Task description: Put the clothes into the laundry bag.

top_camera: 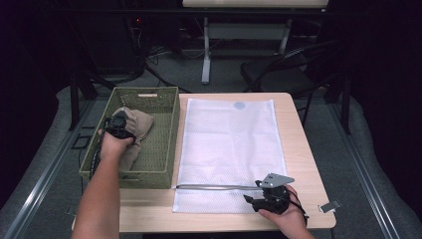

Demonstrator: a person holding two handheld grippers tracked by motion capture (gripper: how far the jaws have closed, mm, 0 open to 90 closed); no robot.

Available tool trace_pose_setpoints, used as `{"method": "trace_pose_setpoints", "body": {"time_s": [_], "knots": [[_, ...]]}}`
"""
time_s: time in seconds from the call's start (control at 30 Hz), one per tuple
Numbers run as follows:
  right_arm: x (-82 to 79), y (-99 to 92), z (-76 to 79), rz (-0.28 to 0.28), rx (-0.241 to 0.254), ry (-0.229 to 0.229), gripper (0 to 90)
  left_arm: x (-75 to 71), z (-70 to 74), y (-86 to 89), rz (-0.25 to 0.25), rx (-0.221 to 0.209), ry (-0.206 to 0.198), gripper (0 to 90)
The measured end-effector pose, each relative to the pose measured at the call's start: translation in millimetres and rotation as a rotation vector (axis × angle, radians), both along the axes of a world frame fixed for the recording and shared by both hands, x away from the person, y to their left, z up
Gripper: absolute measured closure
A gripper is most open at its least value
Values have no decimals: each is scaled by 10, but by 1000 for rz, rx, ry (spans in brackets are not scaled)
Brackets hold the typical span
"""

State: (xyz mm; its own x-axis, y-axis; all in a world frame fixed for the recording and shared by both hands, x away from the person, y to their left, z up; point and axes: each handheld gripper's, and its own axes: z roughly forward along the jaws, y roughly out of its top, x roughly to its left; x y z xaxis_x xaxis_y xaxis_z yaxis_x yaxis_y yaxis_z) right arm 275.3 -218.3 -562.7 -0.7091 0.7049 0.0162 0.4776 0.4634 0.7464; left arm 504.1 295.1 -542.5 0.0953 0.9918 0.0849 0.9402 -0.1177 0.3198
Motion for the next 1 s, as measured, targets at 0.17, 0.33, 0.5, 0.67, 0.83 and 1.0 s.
{"method": "trace_pose_setpoints", "body": {"time_s": [0.17, 0.33, 0.5, 0.67, 0.83, 1.0], "knots": [[3, -8, 4, 1, -3, 0, 317, 1, 26, -7, 16, 18, 4, 519], [5, -6, 3, 2, -2, -1, 317, 0, 27, -19, -2, 36, 0, 540], [2, -3, 6, 3, -2, -2, 317, -3, 32, -14, -2, 30, -2, 549], [5, 0, 3, 2, -2, -3, 317, -6, 47, 1, 8, 19, -5, 584], [5, -7, 7, -1, -1, -5, 317, -14, 70, -17, 8, 23, -9, 615], [6, -3, 7, 4, 0, -6, 317, -29, 106, 9, 13, -14, -19, 635]]}}
